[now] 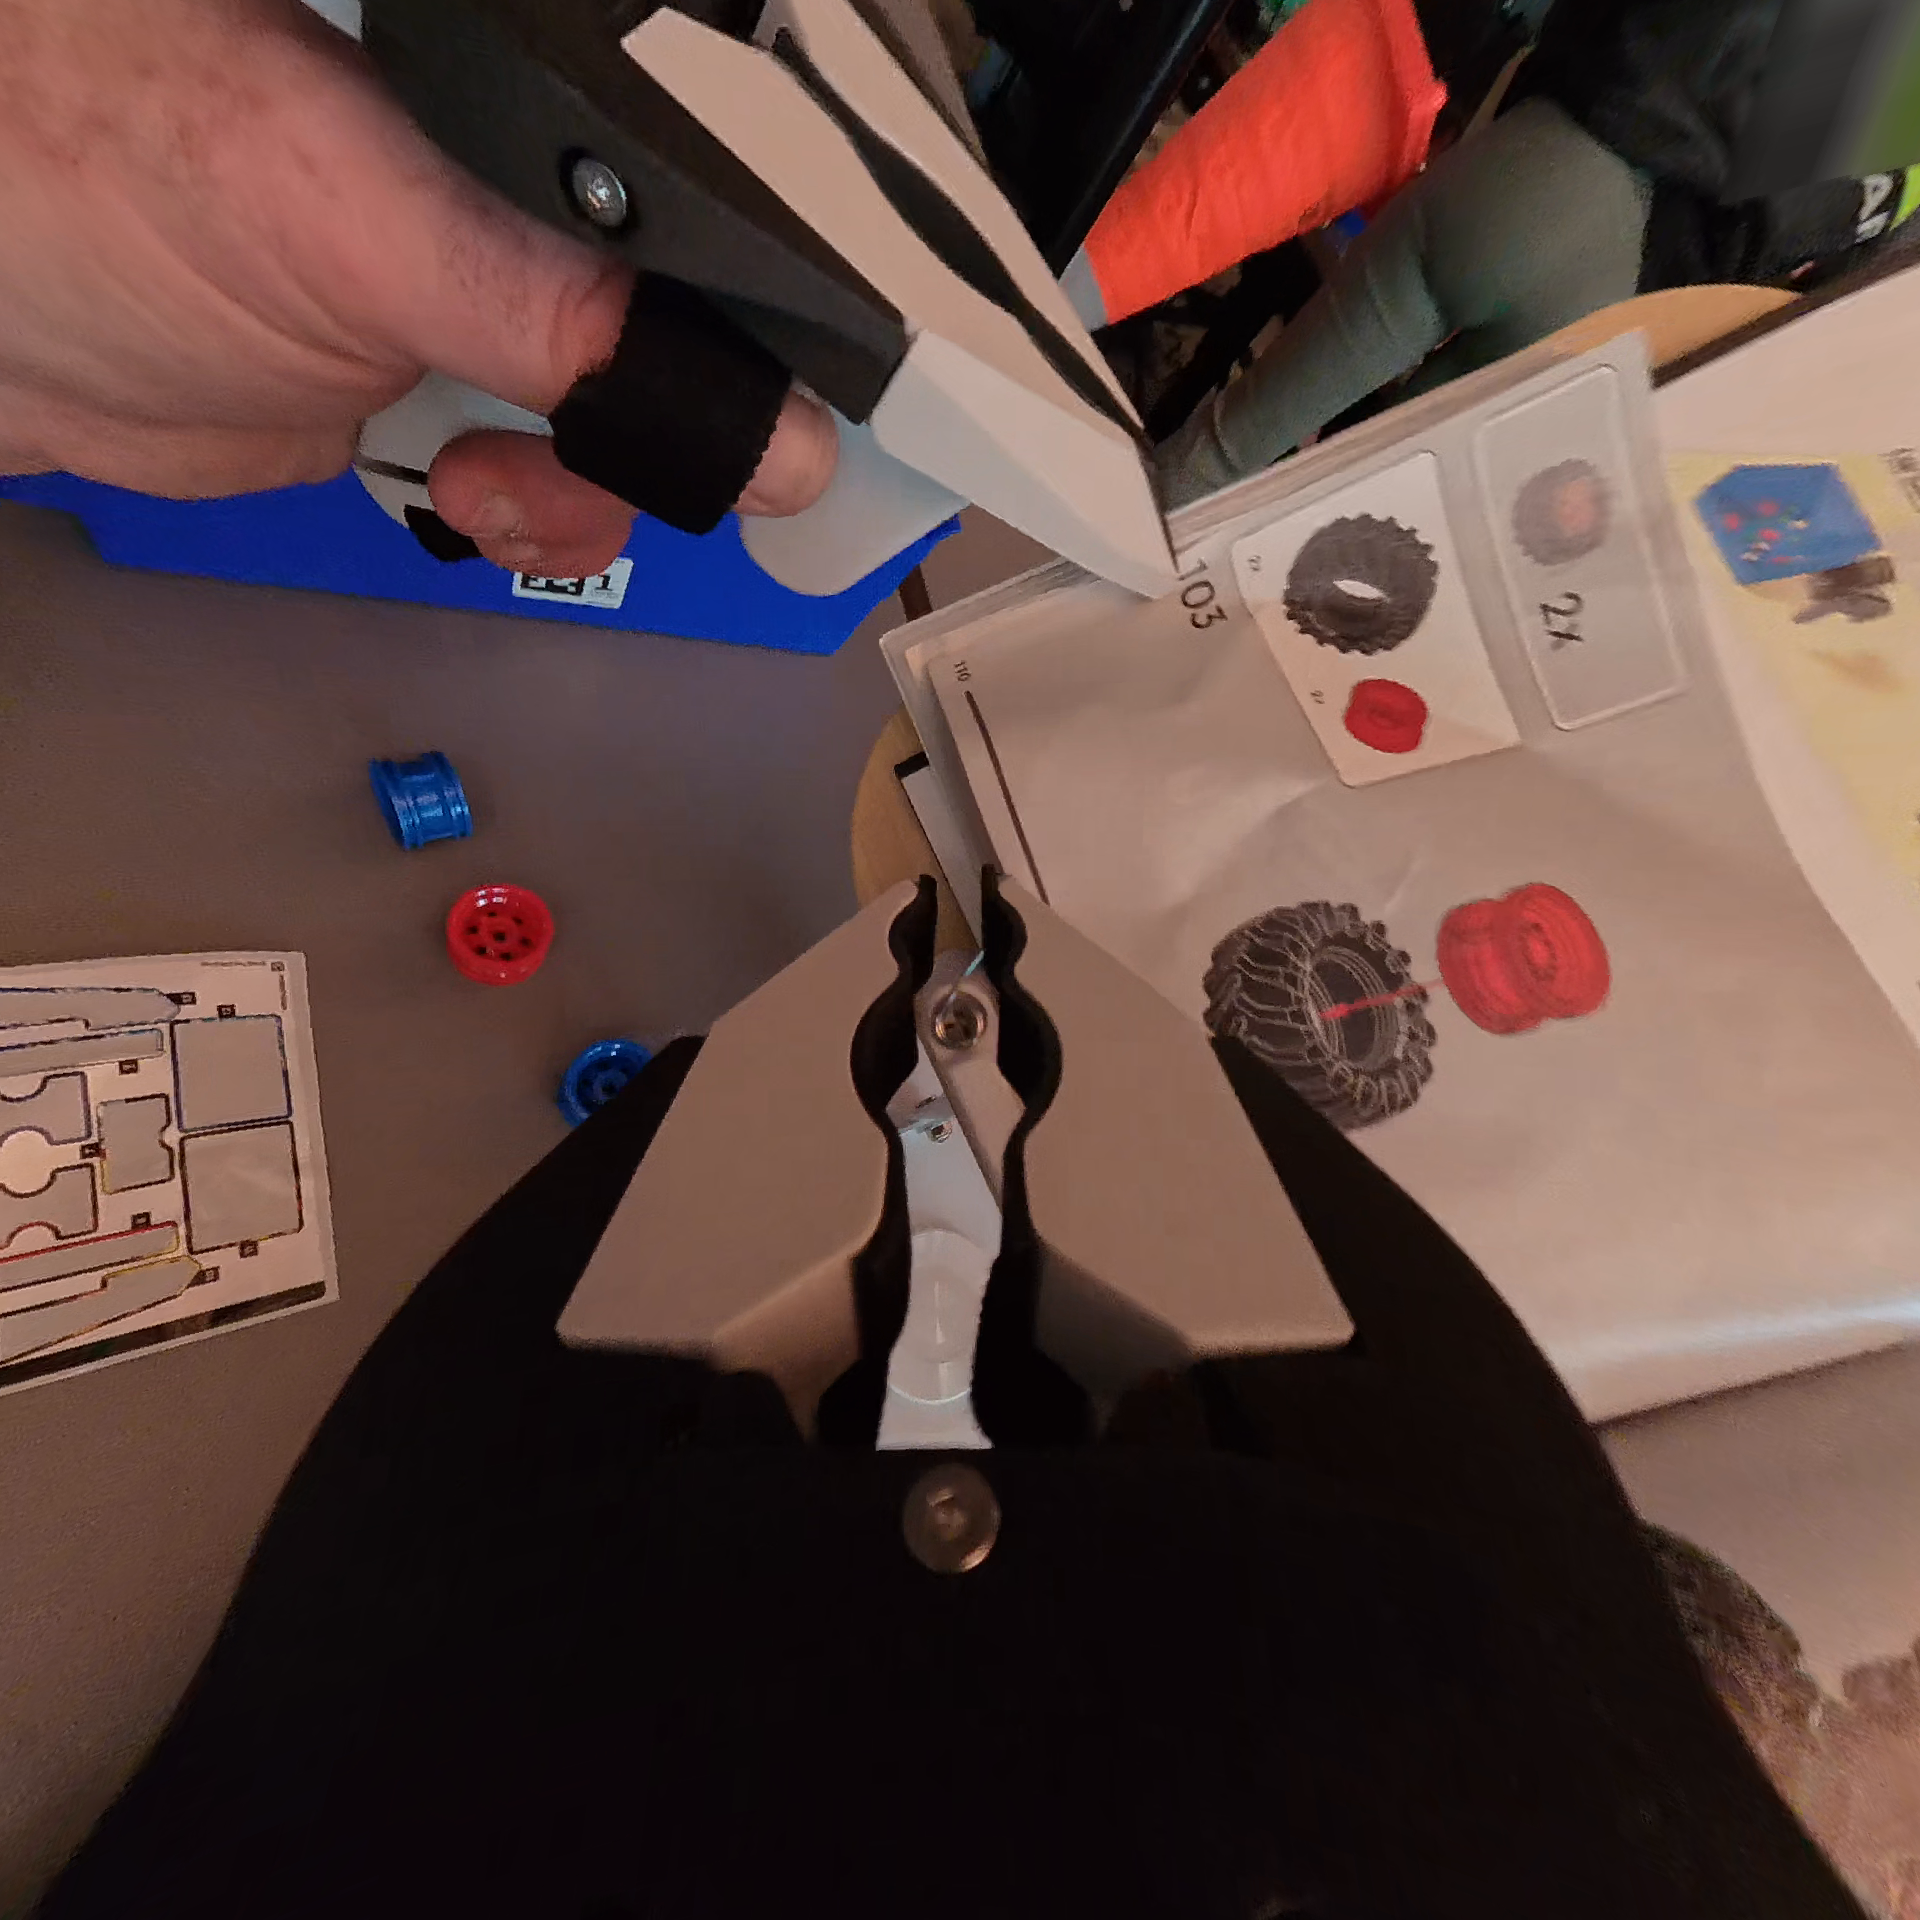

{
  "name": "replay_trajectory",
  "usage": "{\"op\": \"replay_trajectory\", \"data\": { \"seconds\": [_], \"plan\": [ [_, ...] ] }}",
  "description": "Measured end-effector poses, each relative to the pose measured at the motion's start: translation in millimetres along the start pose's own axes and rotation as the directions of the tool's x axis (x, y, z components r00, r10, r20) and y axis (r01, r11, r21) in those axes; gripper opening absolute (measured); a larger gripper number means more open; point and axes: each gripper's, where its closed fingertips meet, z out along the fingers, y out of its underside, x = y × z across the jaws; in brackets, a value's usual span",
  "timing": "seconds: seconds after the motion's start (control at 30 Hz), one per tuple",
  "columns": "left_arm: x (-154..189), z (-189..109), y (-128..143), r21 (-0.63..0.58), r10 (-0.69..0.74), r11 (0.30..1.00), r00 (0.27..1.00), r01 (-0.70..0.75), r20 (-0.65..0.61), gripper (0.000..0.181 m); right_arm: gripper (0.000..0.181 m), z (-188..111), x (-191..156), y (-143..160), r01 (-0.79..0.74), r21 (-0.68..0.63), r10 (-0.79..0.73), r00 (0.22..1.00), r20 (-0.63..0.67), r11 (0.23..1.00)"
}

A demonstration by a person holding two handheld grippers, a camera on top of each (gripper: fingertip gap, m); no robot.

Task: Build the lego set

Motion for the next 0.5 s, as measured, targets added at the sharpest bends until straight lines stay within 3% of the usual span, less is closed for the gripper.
{"op": "replay_trajectory", "data": {
  "seconds": [0.3,0.5],
  "plan": [
    [1.4,-2.4,-7.4,-0.014,0.009,1.000,1.000,-0.009,-0.020,0.003,0.011,-6.1,5.5,4.3,0.026,0.007,-0.025,0.995,-0.100,1.000],
    [2.9,0.1,-14.4,-0.018,0.033,0.999,0.999,-0.034,-0.016,0.004,0.017,12.0,1.8,19.3,0.056,-0.051,-0.063,0.989,-0.134,0.997]
  ]
}}
